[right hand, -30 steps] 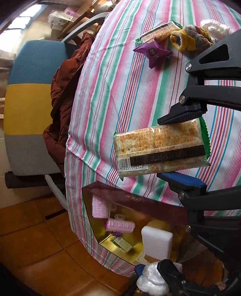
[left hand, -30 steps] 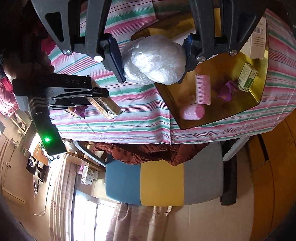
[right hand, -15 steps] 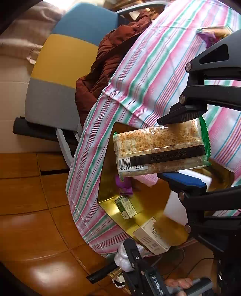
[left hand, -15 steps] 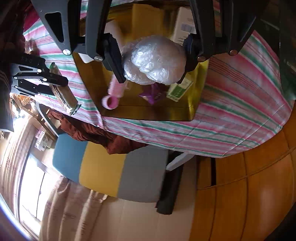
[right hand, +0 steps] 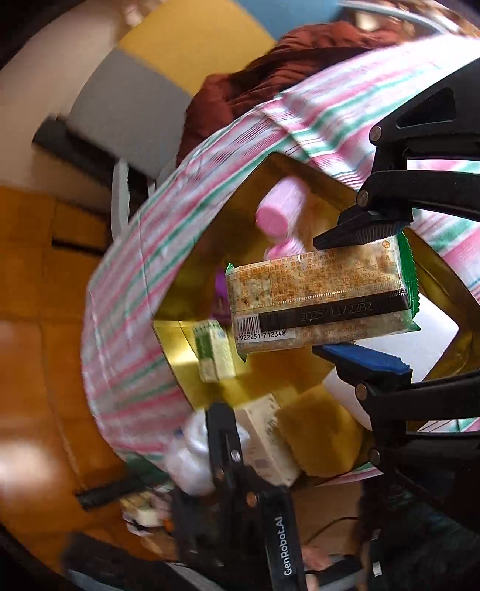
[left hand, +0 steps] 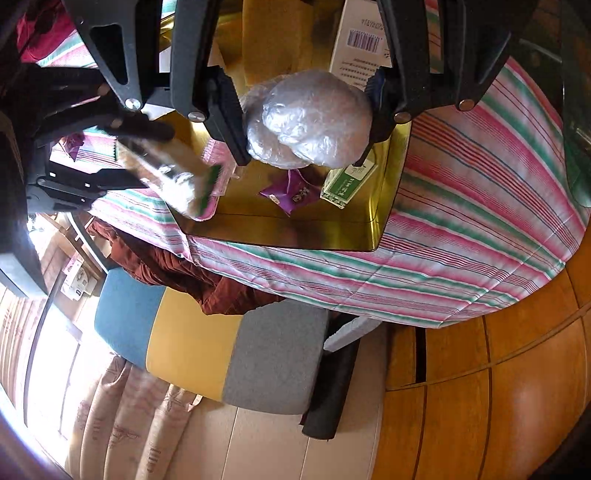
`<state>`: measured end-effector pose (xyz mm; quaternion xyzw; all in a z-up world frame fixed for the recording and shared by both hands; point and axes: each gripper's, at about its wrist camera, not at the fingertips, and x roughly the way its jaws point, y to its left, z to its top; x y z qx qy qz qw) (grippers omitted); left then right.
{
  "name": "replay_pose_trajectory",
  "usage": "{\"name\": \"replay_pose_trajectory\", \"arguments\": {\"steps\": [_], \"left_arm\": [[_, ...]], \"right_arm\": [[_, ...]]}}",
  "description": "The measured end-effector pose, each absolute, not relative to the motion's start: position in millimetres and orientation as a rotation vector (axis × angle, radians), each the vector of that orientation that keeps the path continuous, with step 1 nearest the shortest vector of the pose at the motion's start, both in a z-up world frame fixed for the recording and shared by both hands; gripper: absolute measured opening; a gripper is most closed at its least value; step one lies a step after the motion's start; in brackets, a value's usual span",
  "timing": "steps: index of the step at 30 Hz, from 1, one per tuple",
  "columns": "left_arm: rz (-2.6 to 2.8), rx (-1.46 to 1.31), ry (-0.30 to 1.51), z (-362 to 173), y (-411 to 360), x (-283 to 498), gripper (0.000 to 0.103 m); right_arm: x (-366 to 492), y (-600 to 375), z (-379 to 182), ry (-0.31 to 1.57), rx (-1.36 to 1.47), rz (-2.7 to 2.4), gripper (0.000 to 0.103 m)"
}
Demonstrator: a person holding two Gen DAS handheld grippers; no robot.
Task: Organize objects
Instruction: 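Carry the plastic bag and cracker packet into the tray and release them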
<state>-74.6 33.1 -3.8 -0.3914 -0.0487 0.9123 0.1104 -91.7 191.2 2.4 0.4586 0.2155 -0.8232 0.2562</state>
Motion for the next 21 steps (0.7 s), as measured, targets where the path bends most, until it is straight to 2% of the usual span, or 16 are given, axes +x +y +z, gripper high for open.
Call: {"name": "replay_pose_trajectory", "arguments": {"steps": [3, 5, 7, 11, 14, 20, 21], "left_arm": [[2.673, -1.148, -0.141, -4, 38, -78, 0.055], [2.665, -1.142, -0.132, -3, 42, -80, 0.056], [2.658, -1.147, -0.127, -4, 45, -84, 0.057], [2.636, -1.197, -0.112, -12, 54, -93, 0.059], [2.628, -1.218, -0.1, -18, 58, -94, 0.06], [2.619, -1.279, -0.074, -29, 60, -93, 0.065], [2.618, -1.281, -0.069, -29, 60, -92, 0.071]], "right_arm": [[-100, 181, -7, 0.646, 1.285, -2.136, 0.05], [-107, 182, -14, 0.654, 1.326, -2.125, 0.055], [-111, 190, -17, 0.631, 1.36, -2.166, 0.061], [-110, 205, -22, 0.581, 1.406, -2.246, 0.062], [-99, 215, -23, 0.515, 1.403, -2.284, 0.072], [-83, 225, -31, 0.393, 1.414, -2.312, 0.074], [-81, 226, -31, 0.371, 1.409, -2.31, 0.074]]}}
